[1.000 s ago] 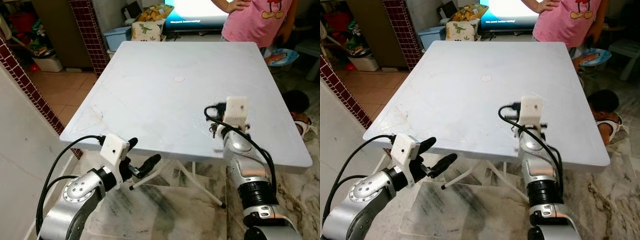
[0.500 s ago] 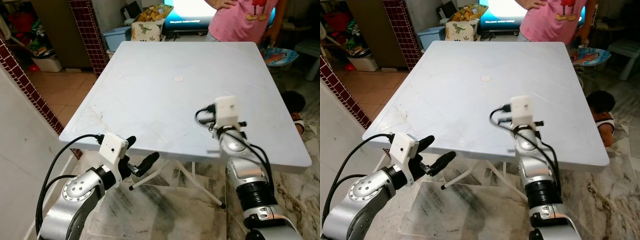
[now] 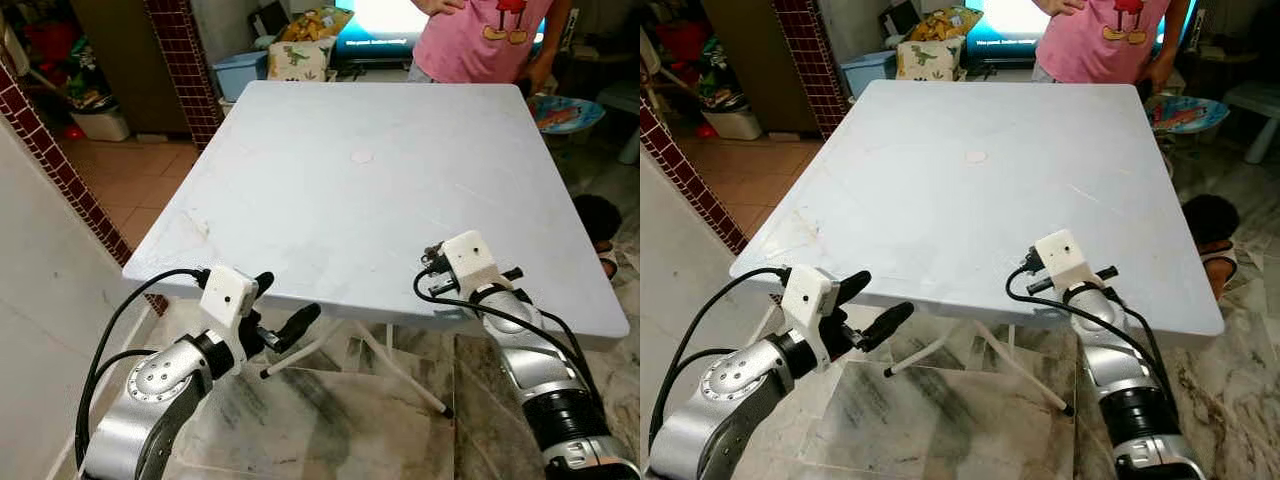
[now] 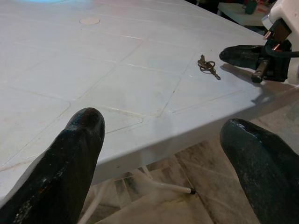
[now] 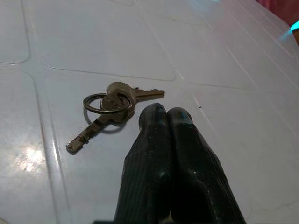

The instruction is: Hang keys on a hook

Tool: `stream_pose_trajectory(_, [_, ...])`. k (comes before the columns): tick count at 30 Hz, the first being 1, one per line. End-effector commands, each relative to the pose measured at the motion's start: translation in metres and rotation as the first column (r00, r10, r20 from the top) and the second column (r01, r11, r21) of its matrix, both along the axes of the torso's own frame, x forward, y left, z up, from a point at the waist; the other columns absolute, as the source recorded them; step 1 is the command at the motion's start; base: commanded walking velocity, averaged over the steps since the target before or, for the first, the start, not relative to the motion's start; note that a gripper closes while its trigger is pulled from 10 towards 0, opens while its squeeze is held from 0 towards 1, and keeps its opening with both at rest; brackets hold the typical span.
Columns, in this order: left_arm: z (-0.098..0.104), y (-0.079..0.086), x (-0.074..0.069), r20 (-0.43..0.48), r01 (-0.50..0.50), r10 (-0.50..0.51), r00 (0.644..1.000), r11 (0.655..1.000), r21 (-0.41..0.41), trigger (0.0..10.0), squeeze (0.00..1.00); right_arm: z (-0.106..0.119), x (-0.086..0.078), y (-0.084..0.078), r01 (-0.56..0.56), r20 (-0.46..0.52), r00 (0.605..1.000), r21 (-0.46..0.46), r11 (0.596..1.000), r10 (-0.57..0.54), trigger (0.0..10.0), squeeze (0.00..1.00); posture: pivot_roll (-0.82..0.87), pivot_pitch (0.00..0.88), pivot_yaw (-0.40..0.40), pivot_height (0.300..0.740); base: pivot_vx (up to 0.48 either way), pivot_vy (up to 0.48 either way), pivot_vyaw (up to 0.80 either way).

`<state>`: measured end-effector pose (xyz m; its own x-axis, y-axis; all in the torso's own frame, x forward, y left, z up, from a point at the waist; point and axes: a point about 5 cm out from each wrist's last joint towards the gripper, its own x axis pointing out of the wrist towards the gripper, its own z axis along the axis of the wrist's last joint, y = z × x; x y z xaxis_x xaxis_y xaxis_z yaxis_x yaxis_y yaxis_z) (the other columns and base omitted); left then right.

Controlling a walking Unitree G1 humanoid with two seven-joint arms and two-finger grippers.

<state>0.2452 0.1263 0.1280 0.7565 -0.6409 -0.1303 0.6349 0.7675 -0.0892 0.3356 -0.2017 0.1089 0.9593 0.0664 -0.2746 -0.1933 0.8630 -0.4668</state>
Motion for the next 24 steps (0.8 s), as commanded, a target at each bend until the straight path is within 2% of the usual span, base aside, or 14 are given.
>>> stream_pose_trajectory(1, [0.000,0.002,0.001,0.007,0.000,0.000,1.000,1.000,0.012,10.0,0.00,0.006,0.001,0.001,-0.022,0.021,1.000,0.021,1.000,0.021,10.0,0.89,0.06,0.046,0.090,0.740,0.000,0.000,0.00])
stream_pose_trajectory(2, [0.000,0.002,0.001,0.007,0.000,0.000,1.000,1.000,0.012,10.0,0.00,0.006,0.001,0.001,-0.022,0.021,1.000,0.021,1.000,0.021,10.0,0.89,0.06,0.046,0.090,0.740,0.000,0.000,0.00])
stream_pose_trajectory(3, [0.000,0.002,0.001,0.007,-0.002,0.002,1.000,1.000,0.013,10.0,0.00,0.007,0.001,0.002,-0.029,0.027,0.999,0.029,0.999,0.028,10.0,1.00,0.06,0.044,0.091,0.740,0.000,0.000,0.00])
stream_pose_trajectory(12, [0.000,0.003,0.001,0.005,-0.002,0.002,1.000,1.000,0.014,10.0,0.00,0.010,-0.001,0.013,-0.107,0.053,0.993,0.025,0.994,0.105,10.0,1.00,0.06,0.044,0.092,0.740,0.000,0.000,0.00])
stream_pose_trajectory(24, [0.000,0.002,0.002,0.002,0.000,0.000,1.000,1.000,0.014,10.0,0.00,0.009,0.000,0.000,-0.132,-0.001,0.991,0.024,0.991,0.132,10.0,1.00,0.06,0.044,0.093,0.740,0.000,0.000,0.00])
